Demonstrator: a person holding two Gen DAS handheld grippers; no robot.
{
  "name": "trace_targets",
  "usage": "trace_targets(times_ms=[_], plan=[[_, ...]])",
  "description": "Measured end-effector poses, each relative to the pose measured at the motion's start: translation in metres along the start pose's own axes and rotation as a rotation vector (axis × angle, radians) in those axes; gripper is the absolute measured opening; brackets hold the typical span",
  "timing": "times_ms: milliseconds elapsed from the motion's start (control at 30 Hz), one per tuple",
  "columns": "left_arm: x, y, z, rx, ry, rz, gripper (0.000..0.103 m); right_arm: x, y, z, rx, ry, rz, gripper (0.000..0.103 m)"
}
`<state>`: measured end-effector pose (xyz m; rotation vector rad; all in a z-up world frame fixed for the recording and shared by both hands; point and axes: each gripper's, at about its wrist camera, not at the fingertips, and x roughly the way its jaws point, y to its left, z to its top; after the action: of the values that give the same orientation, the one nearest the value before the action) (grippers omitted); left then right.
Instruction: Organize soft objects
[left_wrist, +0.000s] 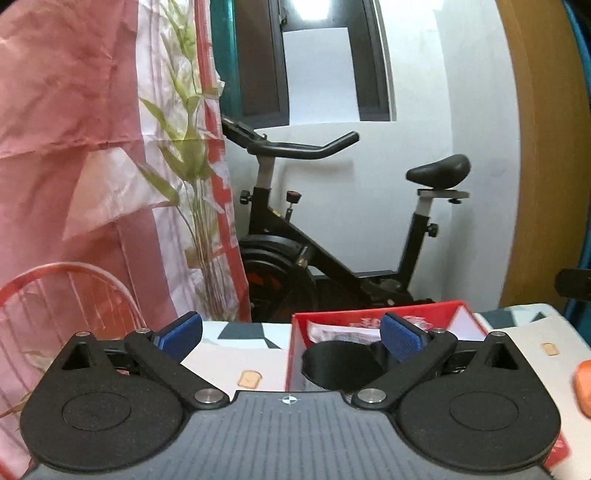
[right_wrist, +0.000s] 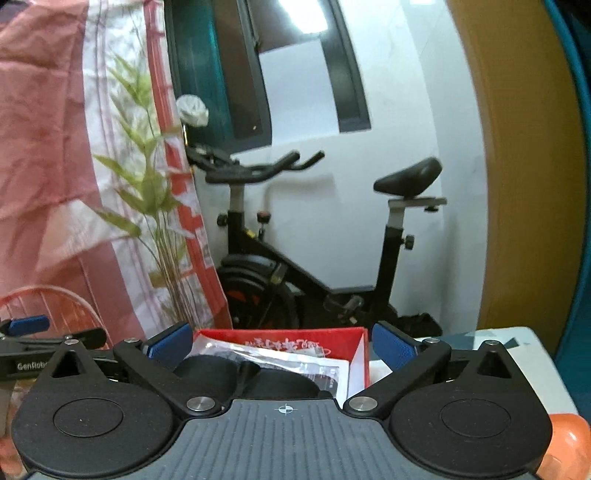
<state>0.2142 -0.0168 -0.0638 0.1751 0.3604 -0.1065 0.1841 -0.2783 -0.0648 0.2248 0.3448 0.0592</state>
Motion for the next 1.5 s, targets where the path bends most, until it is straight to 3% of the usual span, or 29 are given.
trace_targets(times_ms=[200, 400, 600, 933, 1500], plan=[[-0.067, 0.004, 0.01, -0.04, -0.069, -0.069, 0.103, -0.063, 0.012, 0.007, 0.005, -0.038, -0.021, 0.103], [-0.123, 0.005, 0.014, -0.045, -0.107, -0.051, 0.103, -0.117, 0.024, 0.012, 0.015, -0.057, -0.031, 0.103], [-0.162, 0.005, 0.013, -0.072, -0.103, -0.041, 0.103, -0.157, 0.053, 0.009, -0.066, -0.063, -0.014, 0.103], [-0.189, 0.012, 0.01, -0.087, -0.125, -0.004, 0.103, -0.183, 0.077, 0.011, -0.1, -0.067, -0.013, 0.103], [-0.197, 0.015, 0.007, -0.118, -0.144, 0.021, 0.103, -0.183, 0.085, 0.011, -0.122, -0.069, -0.032, 0.103]])
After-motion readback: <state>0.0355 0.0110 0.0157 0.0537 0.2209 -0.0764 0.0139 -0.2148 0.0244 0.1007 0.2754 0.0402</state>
